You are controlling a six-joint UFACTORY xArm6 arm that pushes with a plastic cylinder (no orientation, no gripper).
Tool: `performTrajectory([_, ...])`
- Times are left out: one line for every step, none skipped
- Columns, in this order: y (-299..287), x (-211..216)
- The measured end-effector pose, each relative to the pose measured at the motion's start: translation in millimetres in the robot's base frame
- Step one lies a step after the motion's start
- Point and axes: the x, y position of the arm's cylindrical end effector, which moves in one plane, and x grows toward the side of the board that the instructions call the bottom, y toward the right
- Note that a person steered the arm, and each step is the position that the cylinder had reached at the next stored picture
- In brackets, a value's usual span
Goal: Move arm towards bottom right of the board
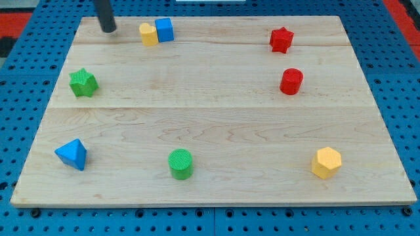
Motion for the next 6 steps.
performTrajectory([78, 40])
performTrajectory([163, 106])
performTrajectory([171, 136])
performTrajectory([171, 137])
performTrajectory([171, 137])
performTrajectory([215, 162])
